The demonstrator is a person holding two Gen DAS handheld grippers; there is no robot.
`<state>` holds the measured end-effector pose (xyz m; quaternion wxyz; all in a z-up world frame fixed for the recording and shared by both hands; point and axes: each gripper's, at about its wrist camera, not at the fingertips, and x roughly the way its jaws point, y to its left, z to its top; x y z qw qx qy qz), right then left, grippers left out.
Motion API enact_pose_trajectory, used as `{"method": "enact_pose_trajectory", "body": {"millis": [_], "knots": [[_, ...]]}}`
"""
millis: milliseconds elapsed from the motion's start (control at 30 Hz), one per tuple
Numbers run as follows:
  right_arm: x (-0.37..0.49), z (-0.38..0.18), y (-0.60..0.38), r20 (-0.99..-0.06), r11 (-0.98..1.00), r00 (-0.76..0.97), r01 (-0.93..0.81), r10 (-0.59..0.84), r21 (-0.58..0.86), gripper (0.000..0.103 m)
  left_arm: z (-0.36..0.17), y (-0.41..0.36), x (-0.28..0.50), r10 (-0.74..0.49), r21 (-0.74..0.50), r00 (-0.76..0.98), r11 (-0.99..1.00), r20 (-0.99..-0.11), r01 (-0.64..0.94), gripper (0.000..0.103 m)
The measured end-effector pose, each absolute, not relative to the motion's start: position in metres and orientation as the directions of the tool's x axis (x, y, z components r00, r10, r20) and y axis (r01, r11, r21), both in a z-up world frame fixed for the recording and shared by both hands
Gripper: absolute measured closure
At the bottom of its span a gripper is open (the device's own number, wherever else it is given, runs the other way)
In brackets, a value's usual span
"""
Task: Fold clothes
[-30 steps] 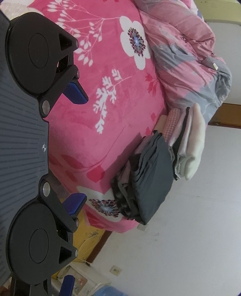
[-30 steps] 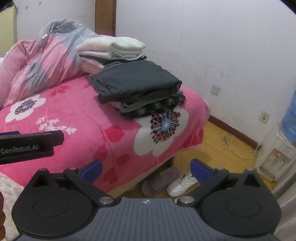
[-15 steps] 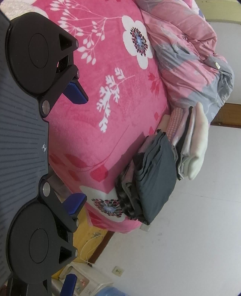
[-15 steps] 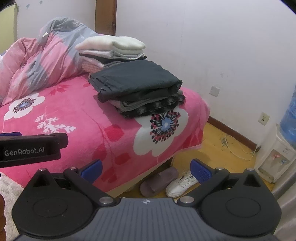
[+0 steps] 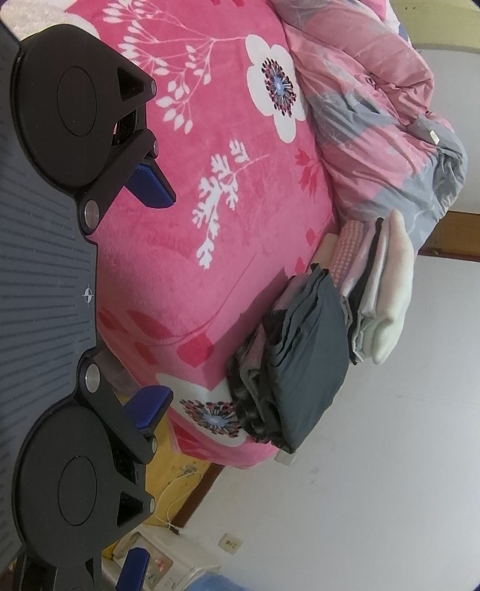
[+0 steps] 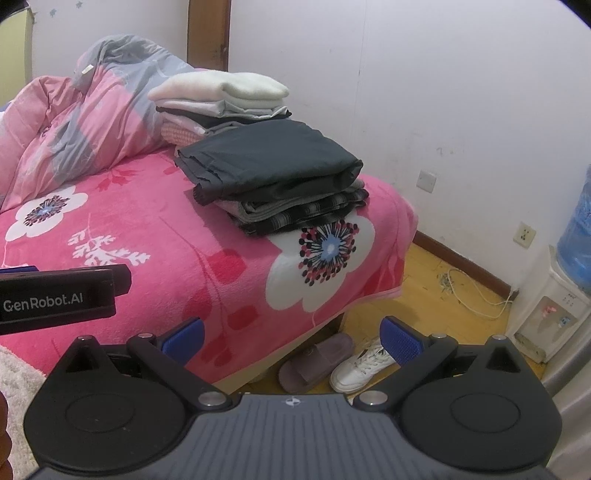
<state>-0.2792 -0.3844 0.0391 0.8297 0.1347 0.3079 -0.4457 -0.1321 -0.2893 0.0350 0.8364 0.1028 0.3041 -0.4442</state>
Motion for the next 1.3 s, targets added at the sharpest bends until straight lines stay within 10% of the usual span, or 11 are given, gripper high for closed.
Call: {"method": "enact_pose_trajectory", "body": {"millis": [1300], "knots": [[-0.2863,0.0363,-0.3892,-0.634,0.550,0.403,0.834,-0.660,-0.042,0.000,0.0331,-0.2926,-0.1394,-0.664,-0.064,0.434,0.586,-0.609,0.808,0.000]]}}
